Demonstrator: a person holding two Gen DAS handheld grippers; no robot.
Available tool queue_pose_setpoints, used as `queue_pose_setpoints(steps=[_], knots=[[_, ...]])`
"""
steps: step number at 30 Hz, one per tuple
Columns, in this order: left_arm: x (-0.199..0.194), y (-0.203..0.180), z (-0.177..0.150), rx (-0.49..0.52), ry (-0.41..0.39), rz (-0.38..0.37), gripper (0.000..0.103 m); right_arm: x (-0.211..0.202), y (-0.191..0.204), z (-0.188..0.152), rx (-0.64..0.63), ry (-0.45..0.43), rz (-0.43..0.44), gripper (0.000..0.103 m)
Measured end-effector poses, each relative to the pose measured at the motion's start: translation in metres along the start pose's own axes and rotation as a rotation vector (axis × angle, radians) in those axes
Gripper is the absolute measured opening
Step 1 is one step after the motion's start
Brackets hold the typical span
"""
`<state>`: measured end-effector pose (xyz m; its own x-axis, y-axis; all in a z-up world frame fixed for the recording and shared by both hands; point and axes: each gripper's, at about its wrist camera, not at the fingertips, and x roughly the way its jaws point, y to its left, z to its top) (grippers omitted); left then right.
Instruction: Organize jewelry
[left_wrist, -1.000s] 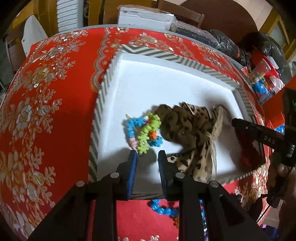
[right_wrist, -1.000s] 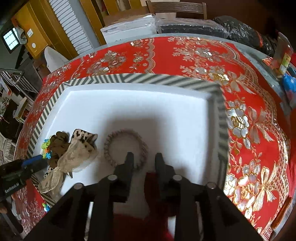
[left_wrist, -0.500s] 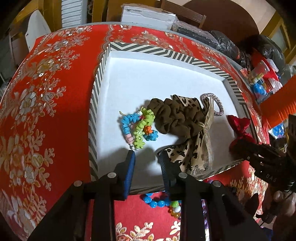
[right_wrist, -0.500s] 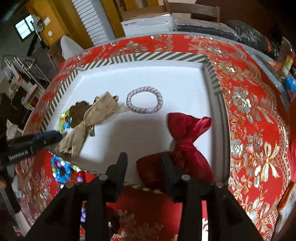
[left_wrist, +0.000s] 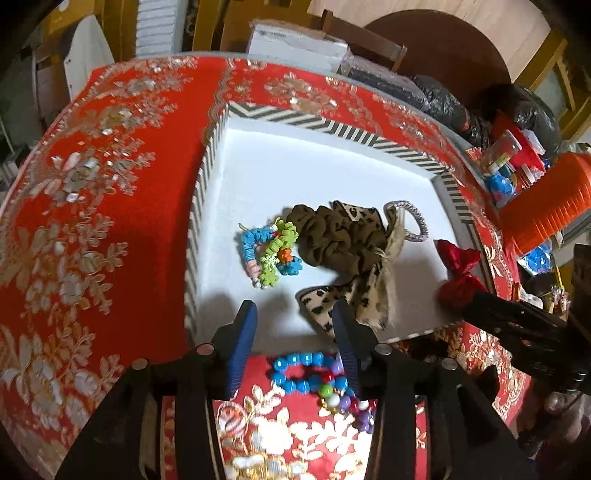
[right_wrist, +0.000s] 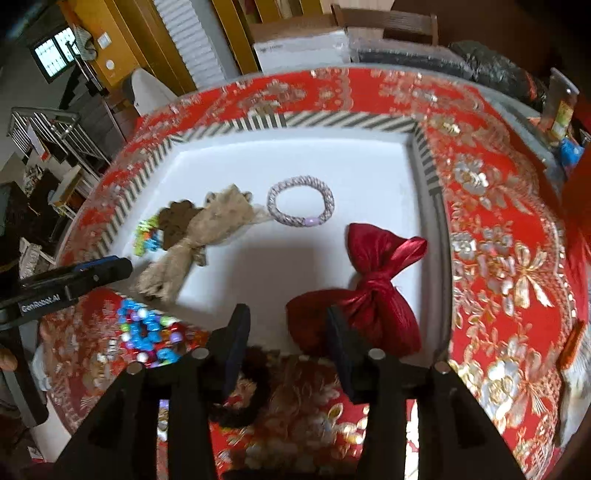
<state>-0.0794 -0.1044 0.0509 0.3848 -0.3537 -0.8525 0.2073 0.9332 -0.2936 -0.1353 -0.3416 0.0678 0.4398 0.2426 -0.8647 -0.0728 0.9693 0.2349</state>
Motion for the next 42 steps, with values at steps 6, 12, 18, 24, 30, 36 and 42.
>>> queue_pose_setpoints(steps=[6, 12, 18, 24, 30, 36, 42], knots=[[-0.032, -0.014, -0.016, 0.038, -0.065, 0.039, 0.029, -0.032, 0.020, -0.019, -0.058, -0.046, 0.027, 0.052], [-0.054, -0.027, -0.031, 0.053, -0.115, 0.063, 0.029, -0.040, 0.032, -0.041, -0.098, -0.031, 0.038, 0.052], [-0.061, -0.036, -0.042, 0.054, -0.134, 0.066, 0.029, -0.052, 0.036, -0.053, -0.129, -0.040, 0.041, 0.052], [-0.061, -0.031, -0.050, 0.030, -0.118, 0.028, 0.029, -0.054, 0.029, -0.058, -0.127, -0.042, 0.038, 0.052], [-0.048, -0.020, -0.057, 0.008, -0.050, -0.008, 0.029, -0.039, 0.019, -0.064, -0.092, -0.015, 0.056, 0.052], [-0.027, -0.023, -0.053, 0.028, -0.004, -0.030, 0.029, -0.016, 0.015, -0.062, -0.084, 0.018, 0.051, 0.046], [-0.003, -0.031, -0.044, 0.071, 0.045, -0.035, 0.027, 0.000, 0.011, -0.056, -0.070, 0.034, 0.035, 0.045]])
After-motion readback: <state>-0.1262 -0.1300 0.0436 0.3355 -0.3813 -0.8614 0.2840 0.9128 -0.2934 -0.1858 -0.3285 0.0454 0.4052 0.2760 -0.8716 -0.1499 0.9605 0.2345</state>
